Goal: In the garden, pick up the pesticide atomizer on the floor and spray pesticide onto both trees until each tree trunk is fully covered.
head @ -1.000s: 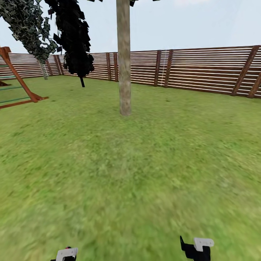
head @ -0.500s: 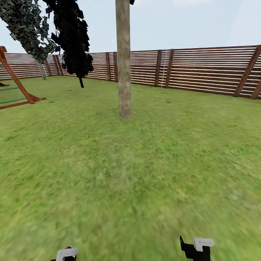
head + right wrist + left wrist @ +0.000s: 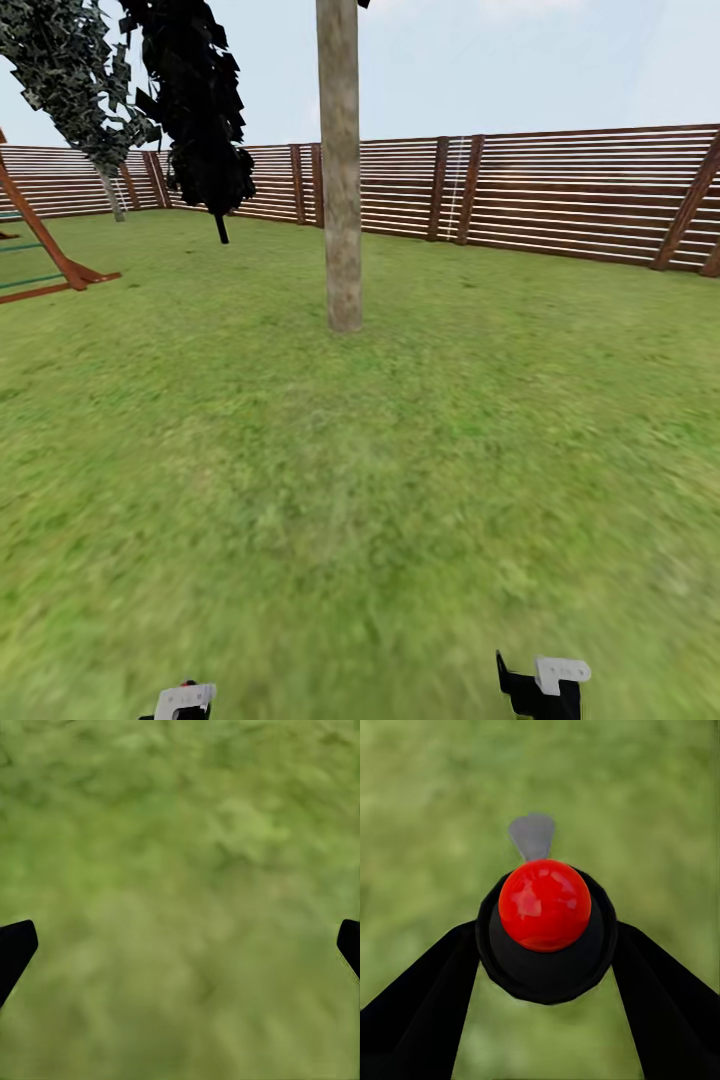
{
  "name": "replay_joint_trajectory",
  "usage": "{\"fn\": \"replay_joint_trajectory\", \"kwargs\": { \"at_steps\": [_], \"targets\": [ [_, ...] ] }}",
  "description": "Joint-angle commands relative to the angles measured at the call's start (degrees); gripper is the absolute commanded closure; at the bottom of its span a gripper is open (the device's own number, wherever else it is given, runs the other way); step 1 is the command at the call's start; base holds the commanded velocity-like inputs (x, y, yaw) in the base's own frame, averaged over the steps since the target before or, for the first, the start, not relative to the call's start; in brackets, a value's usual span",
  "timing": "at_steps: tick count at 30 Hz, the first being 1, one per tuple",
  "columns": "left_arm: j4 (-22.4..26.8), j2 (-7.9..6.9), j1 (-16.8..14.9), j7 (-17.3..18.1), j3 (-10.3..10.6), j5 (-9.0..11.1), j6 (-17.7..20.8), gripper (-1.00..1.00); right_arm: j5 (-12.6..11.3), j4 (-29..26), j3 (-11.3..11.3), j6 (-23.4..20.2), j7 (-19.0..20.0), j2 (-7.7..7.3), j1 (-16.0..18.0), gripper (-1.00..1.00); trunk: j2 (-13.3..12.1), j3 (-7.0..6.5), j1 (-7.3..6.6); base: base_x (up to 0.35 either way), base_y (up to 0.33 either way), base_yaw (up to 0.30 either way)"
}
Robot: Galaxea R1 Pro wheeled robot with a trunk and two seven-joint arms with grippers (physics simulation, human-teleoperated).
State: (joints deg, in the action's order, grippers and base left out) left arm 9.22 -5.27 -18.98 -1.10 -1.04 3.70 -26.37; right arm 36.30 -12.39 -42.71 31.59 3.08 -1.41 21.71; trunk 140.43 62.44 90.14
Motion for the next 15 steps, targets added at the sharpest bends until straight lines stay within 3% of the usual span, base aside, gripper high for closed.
{"fn": "replay_joint_trajectory", "kwargs": {
  "at_steps": [1,15],
  "targets": [
    [0.01,0.00,0.00,0.04,-0.02,-0.01,0.00,1.00,0.00,0.00,0.03,-0.01,0.00,0.00,0.00,-1.00,0.00,0.00,0.00,0.339,0.000,0.000],
    [0.01,0.00,0.00,0.04,-0.02,-0.01,0.00,1.00,0.00,0.00,0.03,0.00,0.00,0.00,0.00,-1.00,0.00,0.00,0.00,0.339,0.000,0.000]
  ]
}}
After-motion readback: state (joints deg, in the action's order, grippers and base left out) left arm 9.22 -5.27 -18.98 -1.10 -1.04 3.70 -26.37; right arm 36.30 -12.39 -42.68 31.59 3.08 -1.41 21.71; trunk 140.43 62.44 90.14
